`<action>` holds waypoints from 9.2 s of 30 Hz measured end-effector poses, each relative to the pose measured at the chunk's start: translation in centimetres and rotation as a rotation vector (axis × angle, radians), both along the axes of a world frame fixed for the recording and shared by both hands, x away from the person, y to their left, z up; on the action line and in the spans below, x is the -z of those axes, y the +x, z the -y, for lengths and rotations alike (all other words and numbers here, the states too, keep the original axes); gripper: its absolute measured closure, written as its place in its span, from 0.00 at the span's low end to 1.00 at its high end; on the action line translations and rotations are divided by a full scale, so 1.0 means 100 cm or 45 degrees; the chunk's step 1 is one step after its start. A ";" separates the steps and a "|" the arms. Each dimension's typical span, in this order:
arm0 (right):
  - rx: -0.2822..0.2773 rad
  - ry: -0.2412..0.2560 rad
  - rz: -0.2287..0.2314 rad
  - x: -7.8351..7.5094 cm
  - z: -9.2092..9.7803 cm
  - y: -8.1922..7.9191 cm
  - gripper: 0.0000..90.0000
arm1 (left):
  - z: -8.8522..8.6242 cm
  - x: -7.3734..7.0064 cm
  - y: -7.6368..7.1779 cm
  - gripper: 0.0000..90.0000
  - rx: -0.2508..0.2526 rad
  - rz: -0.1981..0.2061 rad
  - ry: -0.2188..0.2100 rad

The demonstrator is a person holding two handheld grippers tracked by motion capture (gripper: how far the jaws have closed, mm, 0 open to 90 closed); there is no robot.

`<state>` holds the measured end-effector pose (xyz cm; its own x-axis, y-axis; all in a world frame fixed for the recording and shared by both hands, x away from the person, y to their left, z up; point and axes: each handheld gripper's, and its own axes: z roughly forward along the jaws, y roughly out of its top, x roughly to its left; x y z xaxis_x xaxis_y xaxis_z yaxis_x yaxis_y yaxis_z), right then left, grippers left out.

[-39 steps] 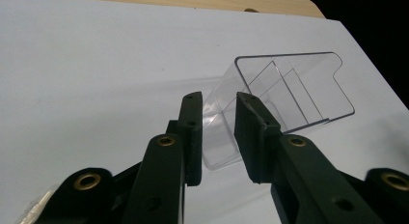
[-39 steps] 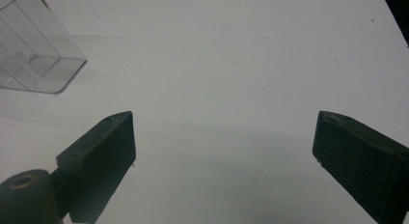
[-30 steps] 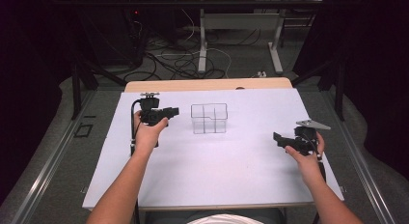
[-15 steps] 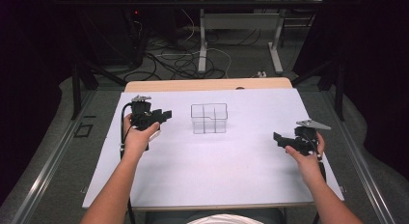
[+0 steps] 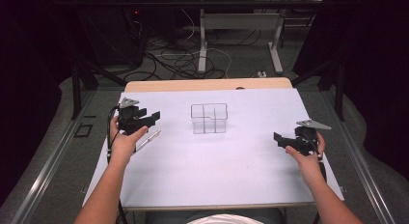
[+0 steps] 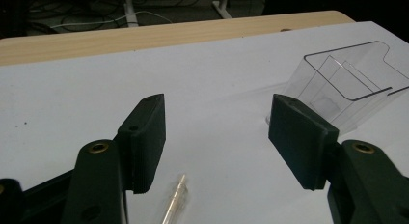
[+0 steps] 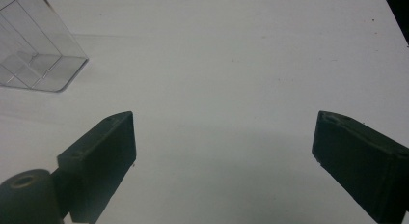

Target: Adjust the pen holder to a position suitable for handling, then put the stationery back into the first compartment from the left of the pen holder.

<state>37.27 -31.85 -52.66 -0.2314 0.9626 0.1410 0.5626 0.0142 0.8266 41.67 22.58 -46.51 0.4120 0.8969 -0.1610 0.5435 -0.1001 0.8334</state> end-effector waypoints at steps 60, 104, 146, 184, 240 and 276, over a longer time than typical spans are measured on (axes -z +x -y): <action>-0.038 -0.038 -0.005 0.001 -0.003 0.001 0.10 | -0.036 0.030 -0.005 0.48 0.050 -0.309 0.465; -0.138 -0.114 -0.038 0.006 -0.010 0.001 0.00 | -0.021 0.058 -0.005 0.76 0.255 -0.500 0.726; -0.144 -0.115 -0.047 0.008 -0.010 0.002 0.00 | -0.017 0.066 -0.004 0.89 0.322 -0.526 0.806; -0.150 -0.129 -0.039 0.007 -0.011 0.001 0.00 | -0.025 0.035 -0.009 0.89 0.225 -0.551 0.386; -0.426 -0.366 0.045 -0.010 -0.071 -0.013 0.00 | 0.080 0.007 -0.039 0.89 0.681 -0.514 0.202; -1.223 -1.208 0.618 -0.015 -0.176 -0.064 0.46 | 0.112 0.027 -0.043 0.89 0.768 -0.579 0.231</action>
<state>30.90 -14.20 -51.19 -0.6723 0.0925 -0.7344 -0.3108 0.8652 0.3935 37.35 11.37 -49.18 0.7659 0.5670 -0.3031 0.6363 -0.6009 0.4838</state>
